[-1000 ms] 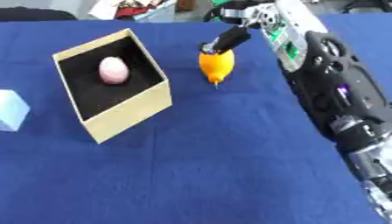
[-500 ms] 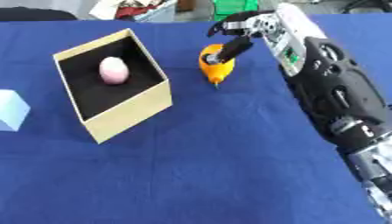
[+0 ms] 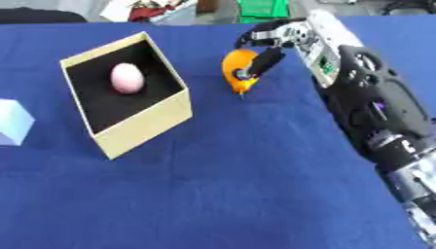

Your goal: Pick up objects on the table and place them in the box.

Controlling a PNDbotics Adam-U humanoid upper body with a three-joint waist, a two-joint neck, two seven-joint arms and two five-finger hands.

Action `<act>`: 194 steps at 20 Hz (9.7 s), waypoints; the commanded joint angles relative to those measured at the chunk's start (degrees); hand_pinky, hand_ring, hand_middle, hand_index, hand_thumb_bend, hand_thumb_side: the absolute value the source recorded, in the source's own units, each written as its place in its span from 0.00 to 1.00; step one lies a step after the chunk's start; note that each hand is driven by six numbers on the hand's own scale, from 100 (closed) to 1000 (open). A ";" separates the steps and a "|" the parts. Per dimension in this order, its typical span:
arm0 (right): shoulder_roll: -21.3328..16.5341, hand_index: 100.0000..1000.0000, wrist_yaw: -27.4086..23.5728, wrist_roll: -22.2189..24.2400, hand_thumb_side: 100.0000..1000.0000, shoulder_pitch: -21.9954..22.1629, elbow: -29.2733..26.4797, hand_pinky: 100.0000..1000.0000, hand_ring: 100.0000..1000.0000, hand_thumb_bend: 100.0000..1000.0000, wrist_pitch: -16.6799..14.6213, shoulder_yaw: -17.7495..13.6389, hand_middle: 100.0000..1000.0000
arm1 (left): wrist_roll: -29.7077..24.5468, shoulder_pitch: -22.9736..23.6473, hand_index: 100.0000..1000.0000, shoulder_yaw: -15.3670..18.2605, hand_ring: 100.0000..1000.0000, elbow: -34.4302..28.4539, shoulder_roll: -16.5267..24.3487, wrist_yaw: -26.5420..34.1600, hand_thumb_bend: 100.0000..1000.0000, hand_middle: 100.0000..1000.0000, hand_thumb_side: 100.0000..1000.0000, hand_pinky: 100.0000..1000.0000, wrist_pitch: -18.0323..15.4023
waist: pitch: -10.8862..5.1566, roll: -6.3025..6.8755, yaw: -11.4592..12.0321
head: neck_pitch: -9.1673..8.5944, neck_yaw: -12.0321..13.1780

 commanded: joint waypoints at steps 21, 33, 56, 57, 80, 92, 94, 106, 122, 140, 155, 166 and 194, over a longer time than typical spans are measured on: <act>0.60 0.88 8.26 -9.91 0.19 -1.33 0.22 0.83 1.00 0.32 2.93 -0.66 0.96 | -0.52 -0.52 0.78 0.23 0.61 -1.19 0.35 -0.32 0.24 0.64 0.96 0.70 0.19 | -0.88 0.25 0.84 | -1.24 -0.21; 1.67 0.78 8.49 -11.86 0.03 -1.19 1.10 0.76 0.99 0.00 5.38 -0.92 0.83 | -0.75 -0.46 0.78 0.18 0.61 -1.19 0.25 -0.30 0.22 0.64 0.95 0.70 0.38 | -0.90 0.38 0.89 | -1.31 -0.34; 0.75 0.73 7.92 -14.89 0.00 -1.60 -6.33 0.74 0.98 0.00 9.87 -2.54 0.79 | -0.79 -0.34 0.78 0.25 0.61 -1.19 0.41 -0.40 0.21 0.64 0.93 0.70 0.53 | -1.25 0.49 0.57 | -1.35 -0.34; 0.71 0.73 8.09 -15.11 0.00 -1.65 -6.84 0.74 0.98 0.00 10.11 -2.63 0.79 | -0.77 -0.33 0.78 0.25 0.61 -1.19 0.42 -0.43 0.20 0.64 0.93 0.70 0.53 | -1.27 0.50 0.56 | -1.34 -0.34; 9.61 0.72 10.92 -16.65 0.00 -5.13 -16.99 0.74 0.96 0.00 12.52 -1.07 0.78 | -0.98 -0.42 0.77 -0.09 0.61 -1.19 0.26 -0.42 0.20 0.64 0.92 0.69 0.50 | -1.34 0.69 1.57 | -1.28 -1.25; 15.50 0.74 10.71 -15.57 0.00 -4.28 -17.90 0.74 0.98 0.00 12.04 0.76 0.77 | -1.13 -0.57 0.77 -0.21 0.61 -1.19 0.18 -0.40 0.19 0.64 0.92 0.69 0.50 | -1.26 0.76 2.00 | -1.52 -1.85; 15.97 0.74 10.53 -15.22 0.00 -4.21 -17.16 0.74 0.98 0.00 11.84 1.16 0.77 | -1.17 -0.61 0.77 -0.20 0.62 -1.19 0.18 -0.43 0.19 0.64 0.92 0.69 0.57 | -1.22 0.72 1.99 | -1.57 -1.84; 17.16 0.75 8.82 -13.18 0.00 -3.64 -13.52 0.74 0.99 0.00 10.16 3.33 0.79 | -1.27 -0.59 0.77 -0.18 0.62 -1.19 0.06 -0.73 0.19 0.64 0.92 0.69 0.73 | -1.03 0.79 1.93 | -1.56 -1.84; 17.27 1.00 12.82 -7.27 0.47 -3.37 -12.83 0.85 1.00 0.05 3.57 3.42 1.00 | -1.19 -0.63 0.78 -0.15 0.62 -1.19 0.07 -0.84 0.19 0.64 0.92 0.69 0.93 | -1.09 0.69 1.79 | -1.42 -2.24; 14.85 1.00 12.80 -10.63 0.49 -1.24 -23.78 0.87 1.00 0.00 6.18 -0.96 0.99 | -1.03 -0.67 0.78 -0.01 0.62 -1.19 -0.04 -1.09 0.20 0.64 0.93 0.69 1.03 | -0.70 0.80 1.65 | 0.90 -0.06; 5.96 0.94 -7.56 -32.08 0.65 7.54 -43.32 0.85 1.00 0.00 15.83 -8.75 0.80 | 7.63 -1.72 0.80 0.37 0.65 -1.19 11.81 -7.93 0.16 0.68 0.89 0.70 -1.55 | -1.02 0.63 1.34 | 1.03 1.49; 0.65 0.90 -24.63 -47.71 0.61 16.14 -47.82 0.86 1.00 0.00 10.43 -13.72 0.71 | 19.42 -1.47 0.85 -2.84 0.71 -1.01 29.73 -34.49 0.18 0.73 0.81 0.71 -1.38 | -1.91 -0.05 1.11 | 2.03 2.25; 1.77 0.88 -26.22 -52.26 0.61 21.29 -50.94 0.88 1.00 0.00 7.97 -17.22 0.71 | -10.62 -14.38 0.93 -14.59 0.84 27.58 49.81 -48.33 0.72 0.84 0.93 0.80 -18.51 | -4.85 -0.74 0.62 | 4.40 2.33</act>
